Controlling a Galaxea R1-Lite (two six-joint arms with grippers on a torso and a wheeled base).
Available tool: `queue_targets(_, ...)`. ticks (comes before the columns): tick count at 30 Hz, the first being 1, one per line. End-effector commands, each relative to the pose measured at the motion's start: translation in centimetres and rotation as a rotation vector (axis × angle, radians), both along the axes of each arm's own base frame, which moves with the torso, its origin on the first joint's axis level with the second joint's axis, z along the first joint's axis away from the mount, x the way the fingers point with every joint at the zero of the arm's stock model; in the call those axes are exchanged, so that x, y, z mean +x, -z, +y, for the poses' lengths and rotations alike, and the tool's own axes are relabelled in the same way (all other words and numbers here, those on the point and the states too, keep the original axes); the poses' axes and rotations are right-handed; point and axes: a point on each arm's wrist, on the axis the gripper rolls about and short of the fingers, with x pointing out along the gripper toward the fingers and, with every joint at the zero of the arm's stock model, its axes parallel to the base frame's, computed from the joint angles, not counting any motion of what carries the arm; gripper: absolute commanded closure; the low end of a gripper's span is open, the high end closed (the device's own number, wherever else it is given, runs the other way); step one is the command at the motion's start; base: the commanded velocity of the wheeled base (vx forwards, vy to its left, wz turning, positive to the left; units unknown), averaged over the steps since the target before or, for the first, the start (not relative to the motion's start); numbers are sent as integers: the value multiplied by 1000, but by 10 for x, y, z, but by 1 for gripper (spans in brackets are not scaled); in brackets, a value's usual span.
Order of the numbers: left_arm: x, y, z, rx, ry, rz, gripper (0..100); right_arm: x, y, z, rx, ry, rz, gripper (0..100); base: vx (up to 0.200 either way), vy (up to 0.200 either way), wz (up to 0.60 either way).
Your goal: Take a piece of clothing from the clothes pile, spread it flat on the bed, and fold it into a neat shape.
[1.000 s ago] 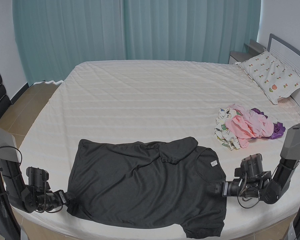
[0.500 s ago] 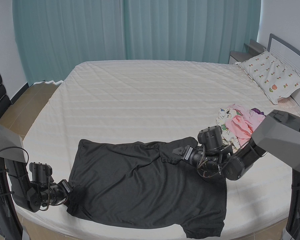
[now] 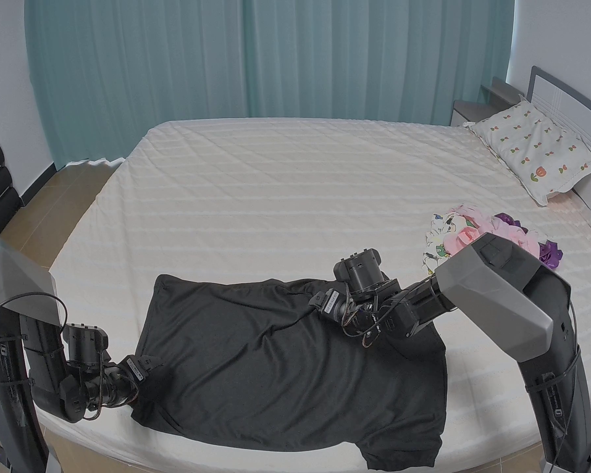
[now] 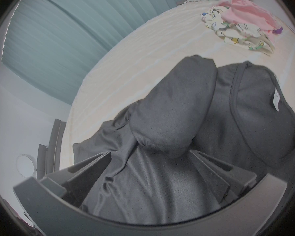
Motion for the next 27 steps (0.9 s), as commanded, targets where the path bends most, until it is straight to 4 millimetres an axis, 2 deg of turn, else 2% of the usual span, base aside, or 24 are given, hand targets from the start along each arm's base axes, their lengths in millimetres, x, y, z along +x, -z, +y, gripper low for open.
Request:
queue_targets(1, -1, 3, 0, -1, 0, 11, 0, 4, 18, 4, -17, -1, 19, 0, 0, 0, 0)
queue_targets(4, 0, 3, 0, -1, 0, 9, 0, 9, 10, 0, -19, 10, 25, 0, 0, 0, 0)
queue_targets(11, 2, 8, -2, 42, -21, 13, 0, 9, 18, 4, -35, 3, 44, 0, 0, 0, 0)
queue_targets(15, 2, 9, -3, 49, -29, -12, 0, 11, 16, 6, -28, 2, 34, 0, 0, 0, 0)
queue_targets(21, -1, 15, -3, 58, -23, -52, 0, 12, 20, 6, -33, 2, 38, 0, 200, 0, 0)
queue_targets(27, -3, 17, -3, 57, -25, -66, 0, 15, 22, 8, -28, 3, 29, 0, 0, 0, 0)
